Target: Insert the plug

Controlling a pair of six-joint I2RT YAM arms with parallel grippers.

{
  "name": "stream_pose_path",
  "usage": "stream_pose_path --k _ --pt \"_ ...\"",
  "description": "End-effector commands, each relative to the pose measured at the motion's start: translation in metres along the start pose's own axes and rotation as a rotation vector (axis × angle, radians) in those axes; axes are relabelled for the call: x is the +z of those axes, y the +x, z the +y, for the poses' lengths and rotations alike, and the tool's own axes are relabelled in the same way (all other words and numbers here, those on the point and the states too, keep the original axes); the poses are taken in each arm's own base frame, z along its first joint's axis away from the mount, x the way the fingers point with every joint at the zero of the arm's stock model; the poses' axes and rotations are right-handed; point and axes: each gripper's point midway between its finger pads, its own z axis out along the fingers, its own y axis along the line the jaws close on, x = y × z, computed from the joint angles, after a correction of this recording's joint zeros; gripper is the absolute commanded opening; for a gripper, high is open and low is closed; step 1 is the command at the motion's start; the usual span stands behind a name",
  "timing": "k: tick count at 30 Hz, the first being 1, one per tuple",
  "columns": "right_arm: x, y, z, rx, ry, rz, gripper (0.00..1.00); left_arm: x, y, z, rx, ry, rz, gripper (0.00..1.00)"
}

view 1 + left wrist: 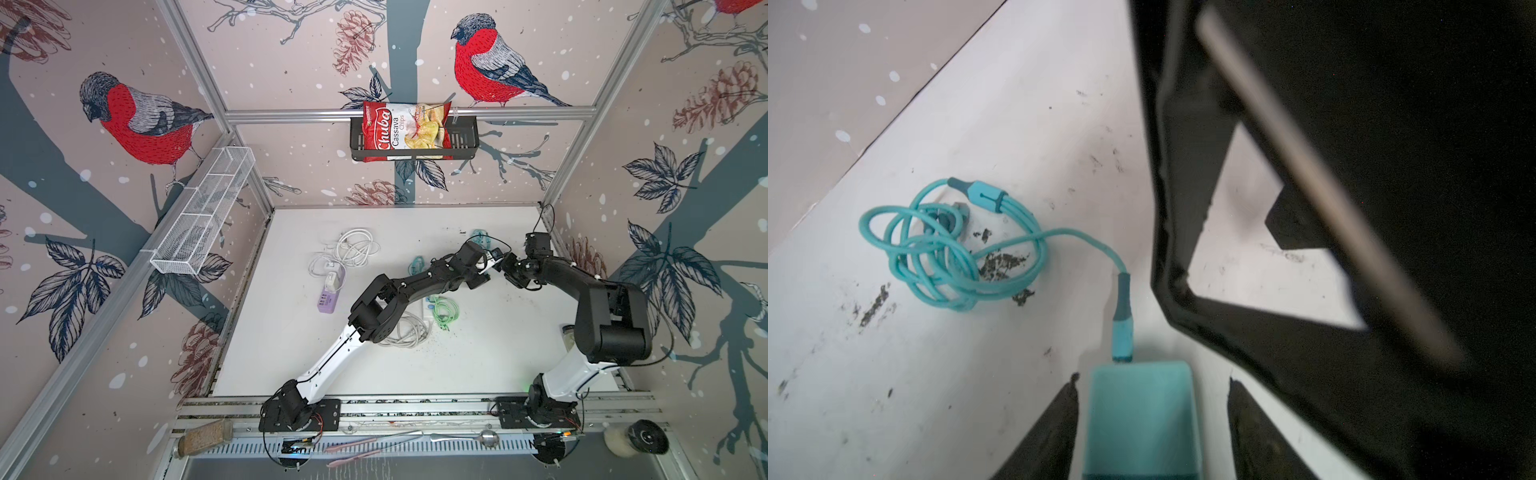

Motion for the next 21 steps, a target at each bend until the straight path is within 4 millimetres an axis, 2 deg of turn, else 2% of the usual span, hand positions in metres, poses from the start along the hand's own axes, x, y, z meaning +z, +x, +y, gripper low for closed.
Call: stream_pose_path --k 1,11,13,17,21 --pt "-0.013 -0.007 0.016 -0.023 -0.074 -0.028 0.63 0.004 0.039 -0.012 0.023 0.043 0.148 0.54" --pt "-0.042 -0.02 0.014 -0.019 -0.088 -0.091 0.64 0.005 0.052 -0.01 0.029 0.034 0.212 0.56" --pt "-0.045 -0.022 0.012 -0.013 -0.089 -0.1 0.63 0.005 0.051 -0.011 0.031 0.039 0.211 0.52" --pt "-0.049 -0.023 0.007 -0.002 -0.087 -0.111 0.64 0.005 0.05 -0.01 0.03 0.038 0.213 0.35" --pt "-0.051 -0.023 0.002 0.007 -0.083 -0.114 0.63 0.003 0.046 -0.007 0.028 0.026 0.203 0.26"
